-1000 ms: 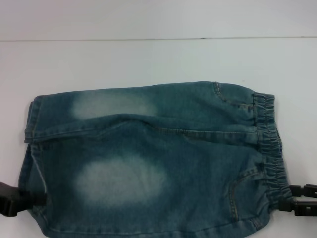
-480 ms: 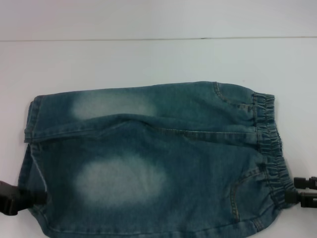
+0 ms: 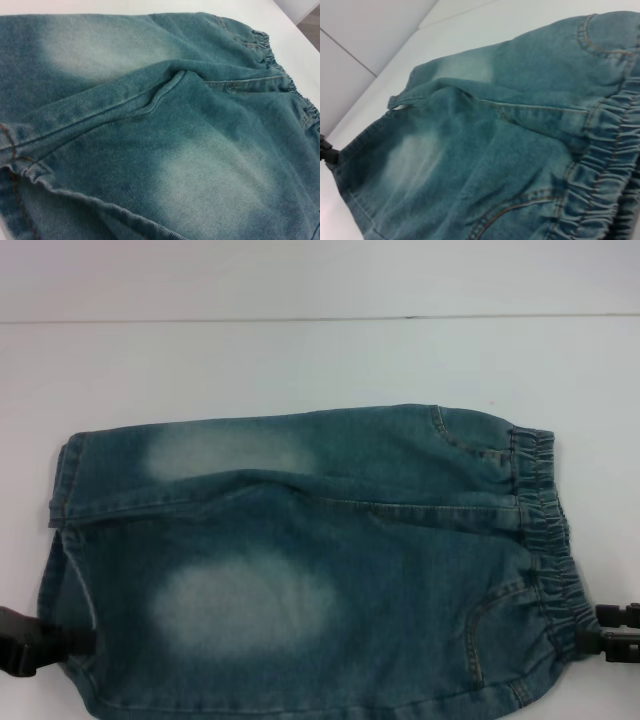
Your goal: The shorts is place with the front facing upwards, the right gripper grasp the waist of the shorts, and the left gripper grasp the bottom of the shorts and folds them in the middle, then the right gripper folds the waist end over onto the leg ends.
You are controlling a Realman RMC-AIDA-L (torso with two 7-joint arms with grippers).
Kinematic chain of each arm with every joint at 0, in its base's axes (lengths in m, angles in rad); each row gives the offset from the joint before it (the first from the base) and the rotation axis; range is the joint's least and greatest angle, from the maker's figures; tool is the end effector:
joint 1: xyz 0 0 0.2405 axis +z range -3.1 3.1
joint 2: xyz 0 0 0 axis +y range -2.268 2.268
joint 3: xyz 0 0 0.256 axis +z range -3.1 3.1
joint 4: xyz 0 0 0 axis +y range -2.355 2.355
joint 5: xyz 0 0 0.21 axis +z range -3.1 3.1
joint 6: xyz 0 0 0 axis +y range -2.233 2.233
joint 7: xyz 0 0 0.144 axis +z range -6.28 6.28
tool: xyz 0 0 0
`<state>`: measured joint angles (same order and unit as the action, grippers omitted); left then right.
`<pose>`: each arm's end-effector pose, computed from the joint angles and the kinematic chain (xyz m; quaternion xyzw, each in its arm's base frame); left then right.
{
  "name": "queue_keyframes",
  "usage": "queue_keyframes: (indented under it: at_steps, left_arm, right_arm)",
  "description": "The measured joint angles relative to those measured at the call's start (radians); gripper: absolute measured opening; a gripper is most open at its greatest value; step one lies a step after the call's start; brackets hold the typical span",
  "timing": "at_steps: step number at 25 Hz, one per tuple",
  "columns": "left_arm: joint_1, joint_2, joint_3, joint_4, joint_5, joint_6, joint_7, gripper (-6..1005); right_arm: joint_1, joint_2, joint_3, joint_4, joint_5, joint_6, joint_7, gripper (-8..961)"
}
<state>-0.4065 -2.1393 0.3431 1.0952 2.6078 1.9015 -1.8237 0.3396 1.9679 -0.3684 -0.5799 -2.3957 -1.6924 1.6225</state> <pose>-0.3298 0.2465 0.0592 -0.8733 -0.4721 -0.0717 0.0966 0.3737 0.2347 0.0399 -0.8536 0.4814 0.1691 0.1049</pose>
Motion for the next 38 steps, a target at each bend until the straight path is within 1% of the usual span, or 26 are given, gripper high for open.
queue_keyframes:
  at_steps: [7, 13, 17, 20, 23, 26, 31, 38]
  left_arm:
    - [-0.003, 0.001, 0.000, 0.000, 0.000, 0.001, 0.000, 4]
    - [-0.004, 0.002, 0.001, 0.000, 0.000, 0.001, -0.002, 4]
    - [-0.006, 0.000, 0.000, 0.000, 0.000, 0.002, -0.002, 4]
    - [-0.008, -0.001, -0.002, 0.000, 0.000, 0.002, -0.002, 5]
    - [-0.009, -0.001, -0.004, 0.000, -0.002, 0.007, -0.002, 5]
    - [-0.011, 0.001, -0.007, 0.000, -0.003, 0.015, -0.002, 5]
    - [-0.010, 0.004, -0.007, 0.001, -0.022, 0.023, -0.002, 5]
    - [-0.011, 0.006, -0.008, 0.003, -0.025, 0.024, -0.001, 4]
  right_arm:
    - [0.016, 0.012, -0.012, 0.000, -0.004, -0.016, 0.002, 831]
    - [0.022, 0.009, -0.005, 0.000, 0.003, -0.051, 0.002, 829]
    - [0.031, 0.009, -0.010, 0.000, 0.002, -0.045, 0.000, 827]
    - [0.043, 0.011, -0.033, 0.000, -0.003, -0.046, -0.009, 825]
    - [0.053, 0.006, -0.071, -0.008, -0.005, -0.042, -0.019, 823]
    - [0.055, 0.005, -0.080, -0.014, -0.005, -0.035, -0.028, 822]
    - [0.065, 0.003, -0.094, -0.016, -0.005, -0.042, -0.022, 595]
    - [0.068, 0.002, -0.098, -0.028, -0.006, -0.049, -0.013, 432]
